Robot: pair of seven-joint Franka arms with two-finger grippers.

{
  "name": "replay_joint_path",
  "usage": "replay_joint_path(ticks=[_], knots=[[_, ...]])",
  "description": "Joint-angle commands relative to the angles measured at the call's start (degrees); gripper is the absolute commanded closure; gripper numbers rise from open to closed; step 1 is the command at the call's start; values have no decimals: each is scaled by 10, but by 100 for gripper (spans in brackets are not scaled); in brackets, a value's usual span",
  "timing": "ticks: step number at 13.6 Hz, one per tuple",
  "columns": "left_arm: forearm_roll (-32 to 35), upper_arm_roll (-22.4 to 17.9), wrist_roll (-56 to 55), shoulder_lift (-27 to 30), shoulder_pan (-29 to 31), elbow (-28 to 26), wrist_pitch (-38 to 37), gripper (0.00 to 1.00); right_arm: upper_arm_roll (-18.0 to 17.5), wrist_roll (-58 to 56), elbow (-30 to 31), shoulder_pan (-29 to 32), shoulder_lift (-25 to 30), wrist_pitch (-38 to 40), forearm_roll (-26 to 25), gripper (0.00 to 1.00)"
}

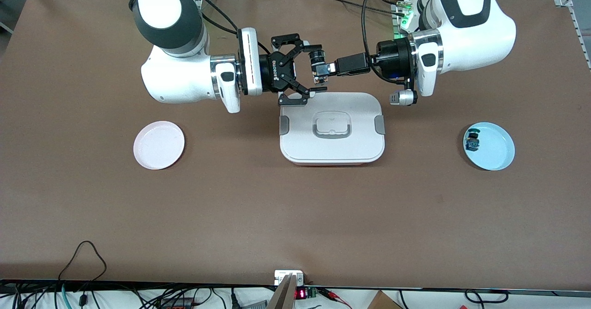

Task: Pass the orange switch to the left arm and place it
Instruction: 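Grasp the orange switch with the left gripper above the white box, then open the right gripper and withdraw it while the left gripper pulls back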

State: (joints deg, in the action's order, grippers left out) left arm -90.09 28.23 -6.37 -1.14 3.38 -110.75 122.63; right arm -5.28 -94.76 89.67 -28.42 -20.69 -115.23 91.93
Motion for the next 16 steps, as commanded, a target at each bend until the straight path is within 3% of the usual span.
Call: replay_joint_path(ticks=[1,5,7,11,16], knots=[[-12,2,16,-4,1,7,1,100,-1,5,15,0,13,0,14,0],[9,-5,22,1,11,0,-22,100,2,19,16,2,14,1,14,0],[109,-5,22,1,47,4,-65,100,4,20,16,3,14,2,15,0],[135,-5,22,-2,147,3,-192,100,10,20,20,10,15,3,14,0],[334,-5,26,1,238,17,-293,100,10,20,36,46,23,4,9,0]])
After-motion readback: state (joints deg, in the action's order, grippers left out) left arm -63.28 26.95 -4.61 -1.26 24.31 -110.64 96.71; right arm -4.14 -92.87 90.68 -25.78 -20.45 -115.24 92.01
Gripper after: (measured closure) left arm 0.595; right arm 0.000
